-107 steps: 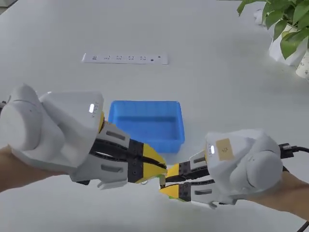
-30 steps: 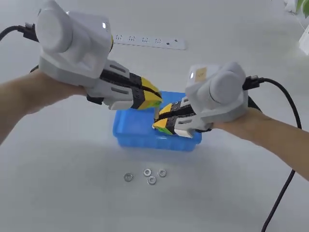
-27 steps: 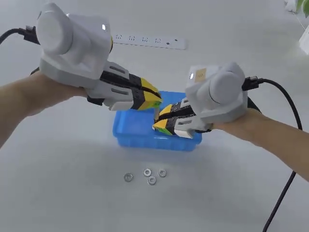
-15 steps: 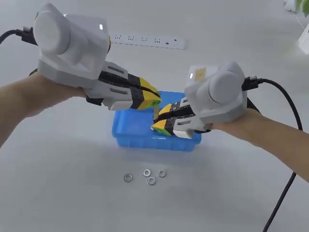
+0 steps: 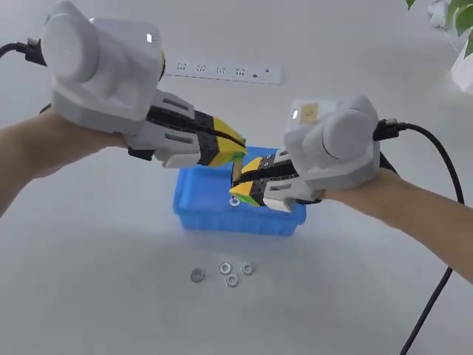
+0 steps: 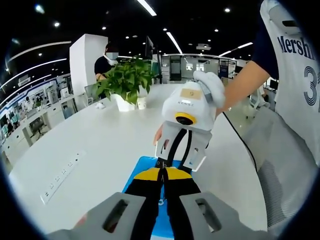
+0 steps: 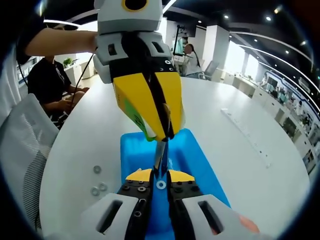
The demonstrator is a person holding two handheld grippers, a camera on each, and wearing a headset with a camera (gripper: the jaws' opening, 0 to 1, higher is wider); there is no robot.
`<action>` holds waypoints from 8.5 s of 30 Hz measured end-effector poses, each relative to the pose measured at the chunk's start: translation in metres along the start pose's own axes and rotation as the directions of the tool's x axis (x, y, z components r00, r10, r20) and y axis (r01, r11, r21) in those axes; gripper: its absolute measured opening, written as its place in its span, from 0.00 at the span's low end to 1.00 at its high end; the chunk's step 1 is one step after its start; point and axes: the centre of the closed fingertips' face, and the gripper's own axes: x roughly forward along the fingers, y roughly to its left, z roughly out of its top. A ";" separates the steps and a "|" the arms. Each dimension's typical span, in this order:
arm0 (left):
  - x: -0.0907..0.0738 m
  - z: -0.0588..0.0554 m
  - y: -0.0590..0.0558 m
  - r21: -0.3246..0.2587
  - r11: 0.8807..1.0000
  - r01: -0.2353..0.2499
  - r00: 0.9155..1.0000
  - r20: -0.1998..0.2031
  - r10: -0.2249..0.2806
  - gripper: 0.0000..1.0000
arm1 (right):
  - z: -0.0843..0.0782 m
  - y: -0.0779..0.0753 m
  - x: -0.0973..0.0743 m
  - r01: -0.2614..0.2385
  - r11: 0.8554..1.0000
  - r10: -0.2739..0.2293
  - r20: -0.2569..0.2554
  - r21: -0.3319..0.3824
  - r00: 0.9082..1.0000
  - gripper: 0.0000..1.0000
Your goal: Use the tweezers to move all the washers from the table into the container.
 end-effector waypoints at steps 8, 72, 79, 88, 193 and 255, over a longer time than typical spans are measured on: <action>-0.011 0.014 -0.014 0.050 0.999 0.015 1.000 0.012 -0.016 0.05 | 0.012 0.009 -0.016 0.009 1.000 -0.009 0.031 -0.022 0.999 0.10; -0.017 -0.023 -0.109 -0.019 0.994 0.104 0.994 0.028 -0.103 0.06 | -0.026 0.109 -0.012 -0.091 0.996 0.091 -0.011 0.001 0.996 0.14; -0.015 -0.027 -0.109 -0.032 0.995 0.100 0.995 0.022 -0.099 0.06 | -0.030 0.111 -0.009 -0.102 0.995 0.102 -0.015 0.019 0.995 0.14; -0.014 -0.030 -0.107 -0.033 0.995 0.091 0.996 0.019 -0.090 0.06 | -0.031 0.110 -0.006 -0.104 0.994 0.104 -0.015 0.029 0.994 0.14; 0.022 0.034 -0.038 0.024 0.999 0.043 0.997 0.055 -0.044 0.06 | 0.001 0.005 0.006 0.007 1.000 -0.007 0.003 -0.022 1.000 0.11; -0.035 0.035 -0.057 0.114 0.990 0.085 0.995 0.041 -0.090 0.06 | 0.028 0.047 -0.036 0.028 0.998 -0.024 0.068 -0.059 0.997 0.12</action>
